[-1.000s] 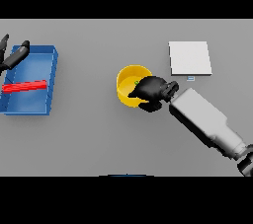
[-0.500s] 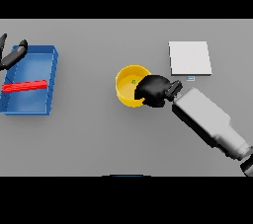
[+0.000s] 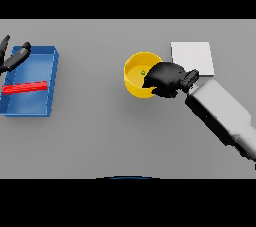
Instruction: Pick up the red beaker and tilt it to pour out 1 green nut into yellow bowl. Pick up the yellow bowl and place it on the metallic measuring scale.
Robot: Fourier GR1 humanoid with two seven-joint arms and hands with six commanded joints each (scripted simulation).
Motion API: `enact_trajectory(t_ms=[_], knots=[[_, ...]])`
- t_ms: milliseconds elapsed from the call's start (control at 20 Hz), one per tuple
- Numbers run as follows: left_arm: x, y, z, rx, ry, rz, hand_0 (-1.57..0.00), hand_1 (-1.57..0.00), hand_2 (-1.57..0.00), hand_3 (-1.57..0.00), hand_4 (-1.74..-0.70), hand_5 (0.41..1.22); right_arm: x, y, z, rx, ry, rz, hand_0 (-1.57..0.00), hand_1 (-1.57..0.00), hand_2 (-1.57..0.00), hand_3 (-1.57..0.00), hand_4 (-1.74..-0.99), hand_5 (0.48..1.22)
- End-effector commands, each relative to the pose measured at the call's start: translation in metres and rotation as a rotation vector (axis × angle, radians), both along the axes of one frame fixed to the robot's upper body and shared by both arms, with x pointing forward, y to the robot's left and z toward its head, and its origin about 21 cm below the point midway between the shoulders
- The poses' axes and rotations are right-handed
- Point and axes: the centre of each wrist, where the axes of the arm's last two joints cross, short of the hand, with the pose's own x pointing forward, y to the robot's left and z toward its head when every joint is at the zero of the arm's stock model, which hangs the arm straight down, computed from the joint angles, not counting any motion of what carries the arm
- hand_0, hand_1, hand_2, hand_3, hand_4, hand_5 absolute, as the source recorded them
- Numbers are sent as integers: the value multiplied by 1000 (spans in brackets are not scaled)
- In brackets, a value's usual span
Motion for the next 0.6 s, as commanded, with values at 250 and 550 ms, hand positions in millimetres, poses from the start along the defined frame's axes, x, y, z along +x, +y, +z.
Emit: enact_trajectory(t_ms=[250,550], knots=[[-2,-1,5,-3,-4,8,1,1,1,1,-720,688,-1,-20,11,-2,-70,-84,-1561,-1569,-1524,-1161,-1740,1220],[-3,4,8,5,0,21,1,1,1,1,-730,719,17,-45,22,21,-137,-172,-1568,-1570,-1537,-1153,-1741,1221]])
